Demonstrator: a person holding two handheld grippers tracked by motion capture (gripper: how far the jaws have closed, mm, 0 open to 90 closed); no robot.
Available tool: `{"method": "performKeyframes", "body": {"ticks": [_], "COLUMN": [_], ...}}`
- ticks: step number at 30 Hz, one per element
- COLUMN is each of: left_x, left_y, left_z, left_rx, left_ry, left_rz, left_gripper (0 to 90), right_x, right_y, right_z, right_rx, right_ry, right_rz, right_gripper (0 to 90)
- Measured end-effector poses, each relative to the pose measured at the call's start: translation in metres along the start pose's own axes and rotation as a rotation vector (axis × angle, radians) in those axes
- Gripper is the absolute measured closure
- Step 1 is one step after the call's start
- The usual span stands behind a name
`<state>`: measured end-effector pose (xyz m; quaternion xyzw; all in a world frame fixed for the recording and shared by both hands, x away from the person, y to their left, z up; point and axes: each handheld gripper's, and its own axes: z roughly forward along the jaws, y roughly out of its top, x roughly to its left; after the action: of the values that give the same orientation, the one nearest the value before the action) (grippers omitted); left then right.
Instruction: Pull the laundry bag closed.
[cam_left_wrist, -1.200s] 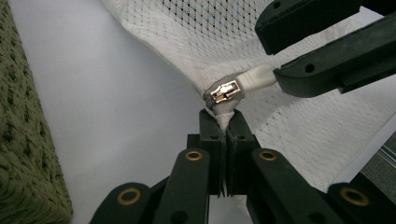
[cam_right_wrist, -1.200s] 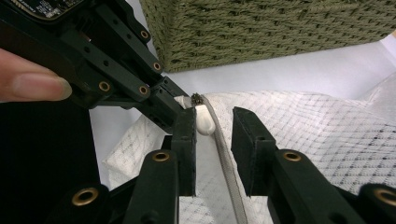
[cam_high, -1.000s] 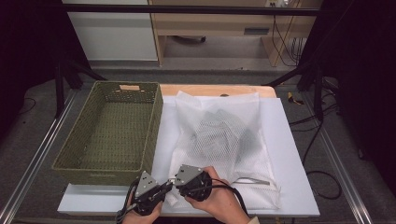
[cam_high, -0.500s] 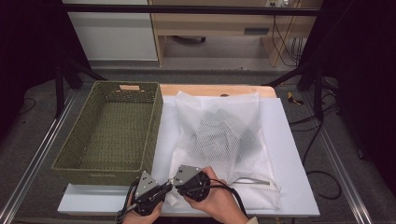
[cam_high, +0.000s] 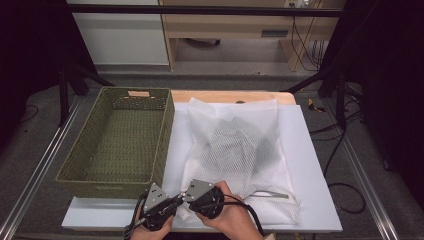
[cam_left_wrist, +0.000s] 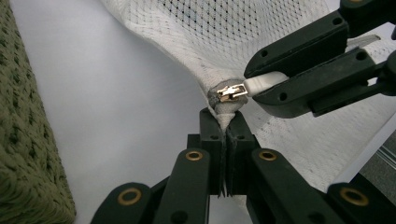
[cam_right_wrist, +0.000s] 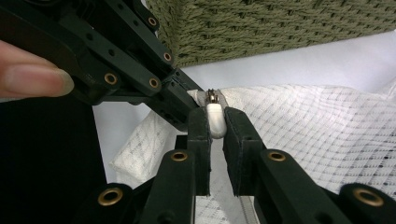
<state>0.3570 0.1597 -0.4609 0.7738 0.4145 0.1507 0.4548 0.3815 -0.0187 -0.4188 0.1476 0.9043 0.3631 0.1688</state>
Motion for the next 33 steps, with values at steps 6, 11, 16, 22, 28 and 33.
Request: {"method": "performKeyframes", "body": {"ticks": [6,11,16,22,28,33], "left_x": [-0.001,-0.001,-0.003,-0.005,-0.007,-0.007], "left_y": [0.000,0.000,0.000,0.001,0.002,0.004], "left_z": [0.000,0.001,0.002,0.001,0.001,0.000], "left_rx": [0.004,0.008,0.014,0.015,0.007,0.001], "left_ry": [0.000,-0.003,0.002,0.013,0.009,-0.004], "left_rz": [0.000,-0.001,0.006,0.020,0.022,0.022], "left_gripper": [88.2,88.4,88.6,88.7,88.9,88.9], "right_x": [0.003,0.007,0.007,0.009,0.008,0.006], "right_y": [-0.003,-0.005,-0.009,-0.012,-0.014,-0.017], "right_z": [-0.001,-0.002,0.001,0.003,0.003,0.003], "right_rx": [0.000,0.027,0.053,0.075,0.078,0.085], "right_ry": [-0.012,-0.034,-0.039,-0.041,-0.049,-0.047], "right_rz": [0.021,0.021,0.038,0.043,0.035,0.031], "right_gripper": [81.4,81.6,81.7,81.8,81.8,81.8]}}
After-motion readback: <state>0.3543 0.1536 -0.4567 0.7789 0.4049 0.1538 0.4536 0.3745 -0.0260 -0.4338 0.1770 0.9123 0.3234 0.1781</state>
